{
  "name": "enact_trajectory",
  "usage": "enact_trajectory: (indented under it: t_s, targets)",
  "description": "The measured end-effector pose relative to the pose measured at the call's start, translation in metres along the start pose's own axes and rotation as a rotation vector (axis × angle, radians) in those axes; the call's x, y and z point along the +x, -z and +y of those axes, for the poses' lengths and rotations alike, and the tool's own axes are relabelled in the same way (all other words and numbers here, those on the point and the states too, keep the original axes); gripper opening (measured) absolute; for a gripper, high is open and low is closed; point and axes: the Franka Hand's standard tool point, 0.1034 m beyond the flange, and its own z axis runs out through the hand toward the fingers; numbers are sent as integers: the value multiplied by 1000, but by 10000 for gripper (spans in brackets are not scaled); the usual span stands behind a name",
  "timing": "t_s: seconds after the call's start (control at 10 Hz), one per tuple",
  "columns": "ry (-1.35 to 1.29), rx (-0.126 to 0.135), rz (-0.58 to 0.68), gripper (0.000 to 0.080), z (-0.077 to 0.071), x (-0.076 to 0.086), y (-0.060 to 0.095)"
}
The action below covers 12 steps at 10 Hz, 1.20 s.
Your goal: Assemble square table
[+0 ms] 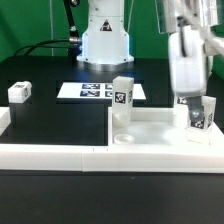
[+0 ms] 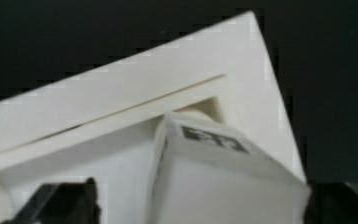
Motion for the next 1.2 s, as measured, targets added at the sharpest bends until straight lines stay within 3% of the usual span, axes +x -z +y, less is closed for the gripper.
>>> enact_trajectory:
  t_s: [0.1, 0.2, 0.4, 0.8, 1.1, 1.2]
  targets:
    - [111, 2, -4, 630, 2, -5, 0]
    - [227, 20, 2, 630, 3, -5, -1]
    - [373, 19, 5, 645, 2, -3, -1]
    - [1030, -12, 63, 649, -3, 5, 0]
    - [1050, -13, 66, 649, -4, 6, 0]
    - [1017, -12, 66, 537, -3, 6, -1]
